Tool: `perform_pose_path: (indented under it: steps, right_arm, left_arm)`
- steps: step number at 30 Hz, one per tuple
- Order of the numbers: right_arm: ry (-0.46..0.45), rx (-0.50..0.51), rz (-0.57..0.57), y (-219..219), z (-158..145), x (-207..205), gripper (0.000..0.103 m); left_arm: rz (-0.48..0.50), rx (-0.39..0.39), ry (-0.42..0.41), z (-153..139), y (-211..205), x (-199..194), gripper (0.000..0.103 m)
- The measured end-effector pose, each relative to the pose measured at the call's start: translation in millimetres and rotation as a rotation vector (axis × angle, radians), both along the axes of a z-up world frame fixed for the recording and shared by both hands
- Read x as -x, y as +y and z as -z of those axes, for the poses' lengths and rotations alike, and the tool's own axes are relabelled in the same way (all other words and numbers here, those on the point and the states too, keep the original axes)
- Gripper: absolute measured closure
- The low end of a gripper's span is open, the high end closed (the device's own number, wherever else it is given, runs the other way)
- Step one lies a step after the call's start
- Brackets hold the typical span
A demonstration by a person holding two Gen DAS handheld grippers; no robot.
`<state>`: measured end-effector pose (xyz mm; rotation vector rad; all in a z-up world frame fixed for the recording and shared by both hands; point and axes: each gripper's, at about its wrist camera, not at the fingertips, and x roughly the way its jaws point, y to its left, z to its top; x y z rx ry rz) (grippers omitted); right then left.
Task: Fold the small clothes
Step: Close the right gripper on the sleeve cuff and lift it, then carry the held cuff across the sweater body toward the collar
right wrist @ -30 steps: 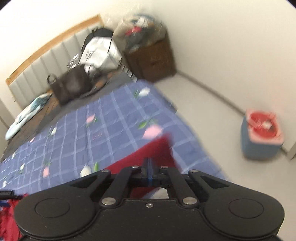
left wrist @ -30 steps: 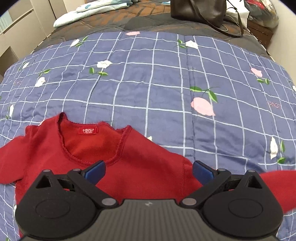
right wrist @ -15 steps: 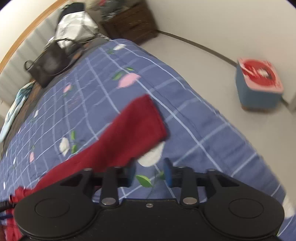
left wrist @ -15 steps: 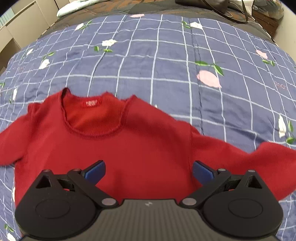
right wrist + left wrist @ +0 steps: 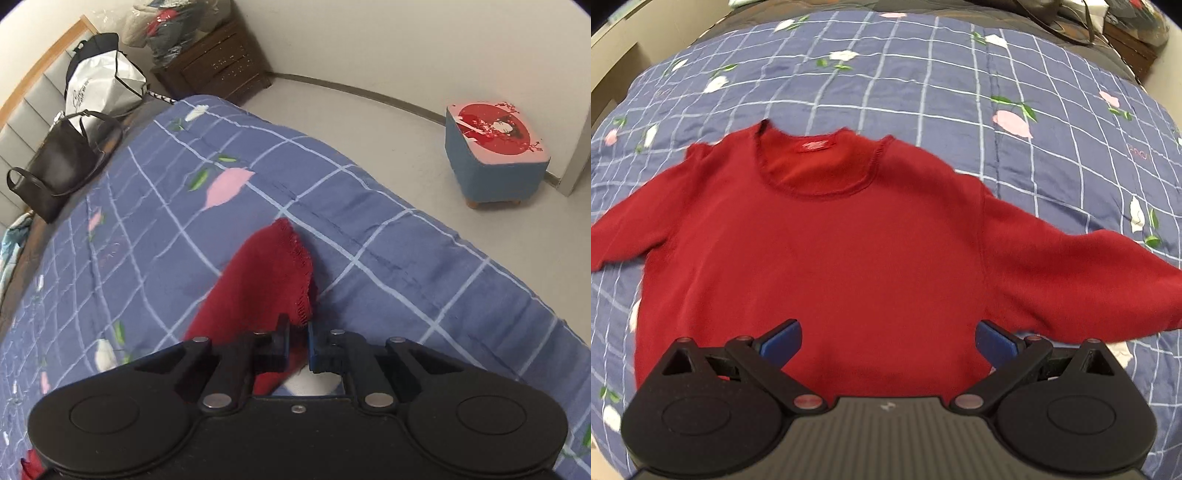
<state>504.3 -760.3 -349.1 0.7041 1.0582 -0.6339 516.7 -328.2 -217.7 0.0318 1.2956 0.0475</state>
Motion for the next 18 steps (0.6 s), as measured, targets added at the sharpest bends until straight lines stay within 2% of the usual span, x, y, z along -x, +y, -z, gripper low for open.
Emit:
perform_pose_path:
  steps: [2,5,9,11,15,18]
  right_arm:
    - [0.0,0.01,0.013,2,-12,9,0.095]
    - [0.012,-0.016,0.092,-2,-28,33,0.095]
    - [0.083,-0.046,0.125,-3,-29,58,0.095]
    - [0.086,-0.057,0.138,0,-29,65,0.095]
    - [0.06,-0.03,0.114,10,-44,59,0.095]
    - [0.03,0.001,0.055,22,-66,48,0.095]
  left_arm:
    - [-0.02,0.01,0.0,-9,10,9,0.001]
    - [-0.05,0.02,-0.002,-20,25,19,0.001]
    - [-0.073,0.034,-0.006,-35,40,23,0.001]
    - [-0.072,0.026,-0.009,-39,45,24,0.001]
    - [-0.075,0.013,-0.005,-42,49,23,0.001]
    - [-0.075,0.039,-0.017,-47,54,24,0.001]
